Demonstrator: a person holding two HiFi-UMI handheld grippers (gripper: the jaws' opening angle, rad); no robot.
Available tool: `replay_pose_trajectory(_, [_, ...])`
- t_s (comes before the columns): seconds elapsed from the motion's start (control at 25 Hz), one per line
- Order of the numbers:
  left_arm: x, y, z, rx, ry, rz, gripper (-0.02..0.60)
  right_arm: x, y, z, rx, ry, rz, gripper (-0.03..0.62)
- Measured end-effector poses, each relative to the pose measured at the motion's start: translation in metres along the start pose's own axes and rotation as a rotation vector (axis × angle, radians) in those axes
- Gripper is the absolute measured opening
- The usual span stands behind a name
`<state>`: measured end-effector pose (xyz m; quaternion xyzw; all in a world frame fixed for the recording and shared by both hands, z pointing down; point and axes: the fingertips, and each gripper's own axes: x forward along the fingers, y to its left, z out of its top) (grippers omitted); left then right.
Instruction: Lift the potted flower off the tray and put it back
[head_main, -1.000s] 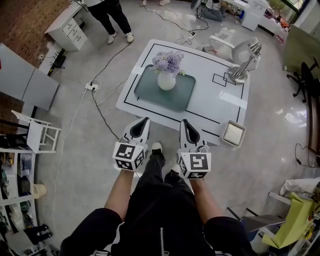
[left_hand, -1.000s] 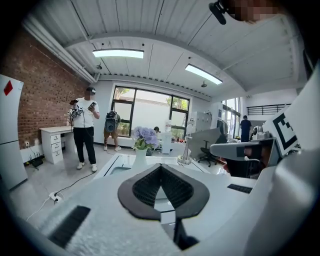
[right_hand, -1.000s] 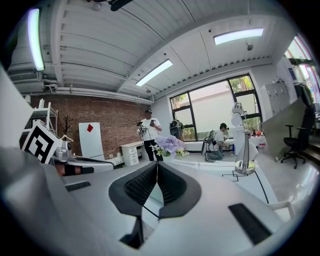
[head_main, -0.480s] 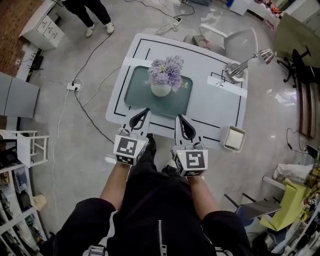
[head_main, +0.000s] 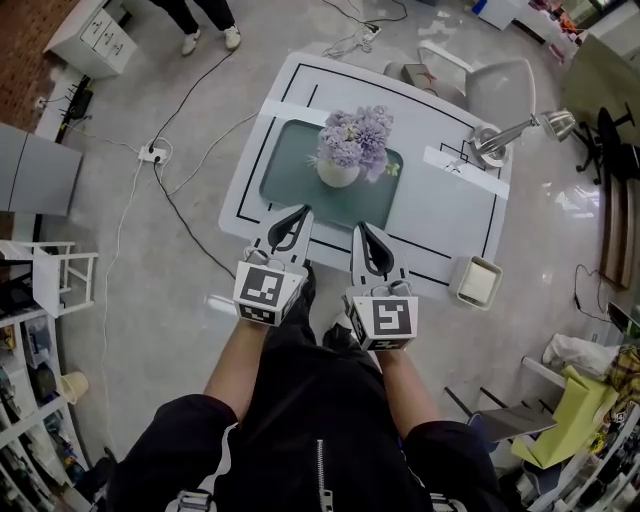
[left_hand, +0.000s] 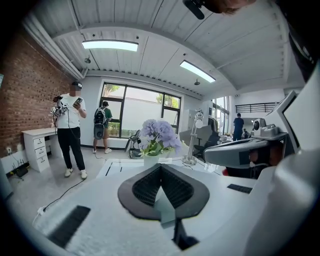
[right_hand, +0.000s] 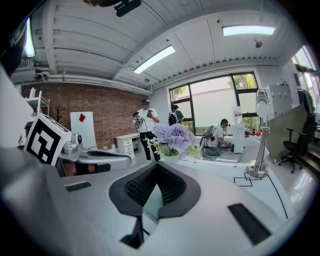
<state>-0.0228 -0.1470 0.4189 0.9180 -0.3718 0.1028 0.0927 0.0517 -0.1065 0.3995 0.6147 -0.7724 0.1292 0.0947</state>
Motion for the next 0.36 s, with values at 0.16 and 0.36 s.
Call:
replay_pose_trajectory(0.16, [-0.004, -0.004, -0.001, -0.002, -0.003, 0.007, 0.005, -0.003, 0.0, 0.008, -0.001, 0.013, -0.014, 0.005])
replay_pose_trajectory(0.36, [-0.011, -0.009, 0.0, -0.005, -0.004, 0.014, 0.005, -0.011, 0.004, 0.004, 0.0, 0.014, 0.0, 0.005])
